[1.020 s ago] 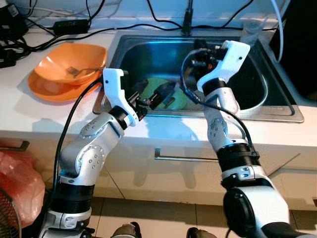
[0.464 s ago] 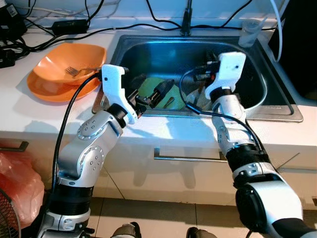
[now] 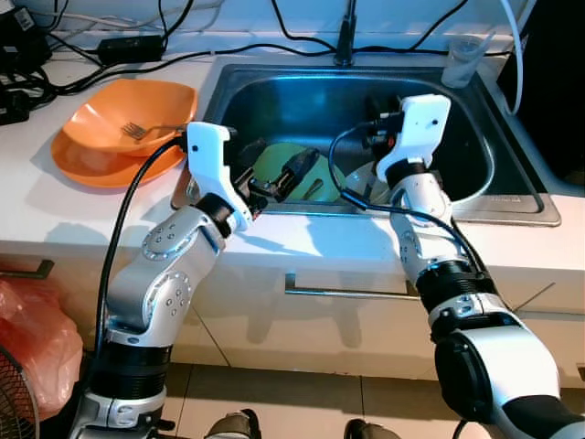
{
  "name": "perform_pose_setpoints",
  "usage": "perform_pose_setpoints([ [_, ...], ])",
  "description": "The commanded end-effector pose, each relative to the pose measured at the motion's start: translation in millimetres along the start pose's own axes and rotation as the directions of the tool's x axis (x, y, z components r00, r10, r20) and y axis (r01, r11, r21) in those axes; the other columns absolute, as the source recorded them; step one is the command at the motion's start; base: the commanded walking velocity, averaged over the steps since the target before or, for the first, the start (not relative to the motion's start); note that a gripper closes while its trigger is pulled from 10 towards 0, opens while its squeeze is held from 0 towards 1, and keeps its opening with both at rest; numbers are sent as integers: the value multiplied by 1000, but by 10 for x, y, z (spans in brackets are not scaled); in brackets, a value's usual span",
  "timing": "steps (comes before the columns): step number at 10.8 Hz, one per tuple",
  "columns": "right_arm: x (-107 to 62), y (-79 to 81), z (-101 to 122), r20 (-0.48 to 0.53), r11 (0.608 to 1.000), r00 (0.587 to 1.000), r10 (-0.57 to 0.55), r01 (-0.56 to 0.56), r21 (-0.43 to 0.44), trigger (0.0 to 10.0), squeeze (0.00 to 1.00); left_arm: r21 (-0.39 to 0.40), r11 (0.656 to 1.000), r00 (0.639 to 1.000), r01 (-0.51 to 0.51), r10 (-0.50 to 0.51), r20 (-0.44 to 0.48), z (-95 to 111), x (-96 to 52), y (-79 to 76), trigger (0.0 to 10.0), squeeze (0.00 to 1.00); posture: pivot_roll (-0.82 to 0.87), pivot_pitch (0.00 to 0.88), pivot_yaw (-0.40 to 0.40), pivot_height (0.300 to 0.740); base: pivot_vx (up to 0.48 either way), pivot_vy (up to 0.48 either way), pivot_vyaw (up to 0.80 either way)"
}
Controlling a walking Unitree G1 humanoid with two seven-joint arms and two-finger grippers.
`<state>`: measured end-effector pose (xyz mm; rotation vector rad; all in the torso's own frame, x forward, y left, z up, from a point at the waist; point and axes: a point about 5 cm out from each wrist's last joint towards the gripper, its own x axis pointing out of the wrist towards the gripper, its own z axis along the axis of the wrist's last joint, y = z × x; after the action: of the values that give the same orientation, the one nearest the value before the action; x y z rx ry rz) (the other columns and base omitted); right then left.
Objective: Kitchen organization
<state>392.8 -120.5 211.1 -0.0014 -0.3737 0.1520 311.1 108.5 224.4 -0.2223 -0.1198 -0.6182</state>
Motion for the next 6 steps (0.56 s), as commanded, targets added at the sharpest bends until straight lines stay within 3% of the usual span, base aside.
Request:
perform_pose_setpoints([
  [1,31,30,48,24,1000,1000,15,-15,9,10000,1000,18,1000,1000,7,-7,7,28,-27,-5,10000,1000,106,153,53,740,0,0,0],
  [6,45,-47,65,27,1000,1000,14,-14,4,10000,1000,22,1000,1000,-10,10,23,15,43,11,10000,1000,76,121,41,740,0,0,0],
])
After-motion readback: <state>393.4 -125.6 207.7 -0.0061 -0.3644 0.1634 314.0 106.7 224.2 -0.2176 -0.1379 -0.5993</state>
